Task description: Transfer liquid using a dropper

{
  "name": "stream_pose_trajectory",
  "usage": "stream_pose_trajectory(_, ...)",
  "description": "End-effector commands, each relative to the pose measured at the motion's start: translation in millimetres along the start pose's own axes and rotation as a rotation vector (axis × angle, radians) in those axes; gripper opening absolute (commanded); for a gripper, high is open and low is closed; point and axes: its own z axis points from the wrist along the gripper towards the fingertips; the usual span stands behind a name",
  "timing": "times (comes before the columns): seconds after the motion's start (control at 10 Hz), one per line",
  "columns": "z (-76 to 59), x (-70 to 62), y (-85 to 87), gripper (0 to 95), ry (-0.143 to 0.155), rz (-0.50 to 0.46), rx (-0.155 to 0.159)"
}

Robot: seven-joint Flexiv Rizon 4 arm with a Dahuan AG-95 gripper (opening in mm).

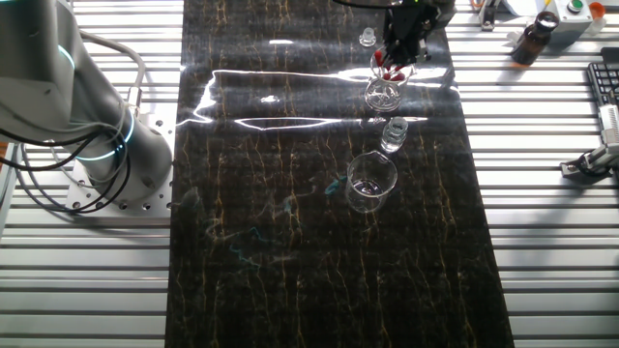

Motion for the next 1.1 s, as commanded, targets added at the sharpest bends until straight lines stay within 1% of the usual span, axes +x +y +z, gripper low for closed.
stream_pose_trajectory(0.1,0.8,-1.0,-0.3,19.0,-0.007,-0.011,0.002)
stream_pose_trajectory(0.5,1.1,-1.0,-0.3,19.0,-0.009,-0.015,0.006)
stream_pose_trajectory(0.7,-2.5,-0.9,0.2,19.0,-0.009,-0.014,0.002)
stream_pose_trajectory(1.1,-24.4,1.7,4.6,19.0,-0.001,-0.004,0.002)
